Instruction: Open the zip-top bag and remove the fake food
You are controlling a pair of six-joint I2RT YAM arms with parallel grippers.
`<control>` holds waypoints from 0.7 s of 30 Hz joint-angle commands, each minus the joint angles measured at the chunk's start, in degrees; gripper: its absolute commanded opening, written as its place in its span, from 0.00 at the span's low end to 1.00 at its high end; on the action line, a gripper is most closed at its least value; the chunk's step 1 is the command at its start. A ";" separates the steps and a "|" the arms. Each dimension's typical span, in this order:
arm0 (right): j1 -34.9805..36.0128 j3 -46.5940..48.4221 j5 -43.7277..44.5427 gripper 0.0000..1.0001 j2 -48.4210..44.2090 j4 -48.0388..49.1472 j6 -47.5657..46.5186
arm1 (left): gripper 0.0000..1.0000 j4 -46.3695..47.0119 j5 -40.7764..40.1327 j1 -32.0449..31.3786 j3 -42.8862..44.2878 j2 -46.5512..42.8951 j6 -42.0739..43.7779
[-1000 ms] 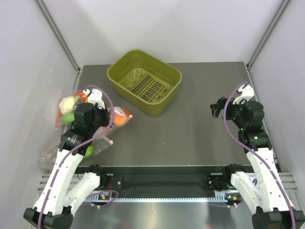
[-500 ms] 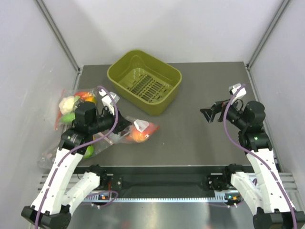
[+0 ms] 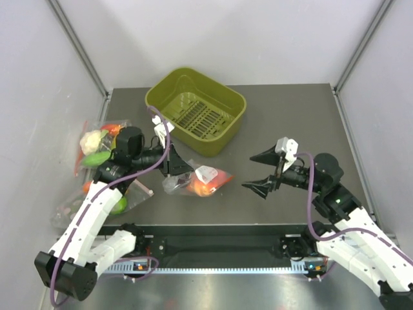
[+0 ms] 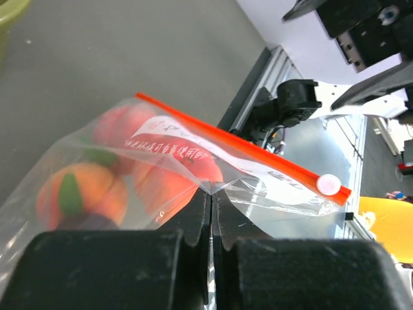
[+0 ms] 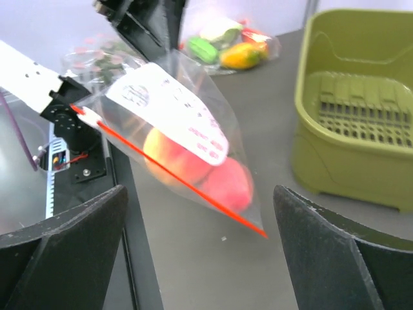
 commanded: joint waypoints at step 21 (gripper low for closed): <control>26.57 -3.85 21.97 0.71 14.54 23.45 -7.78 | 0.00 10.51 4.79 -4.54 -3.70 2.91 -4.81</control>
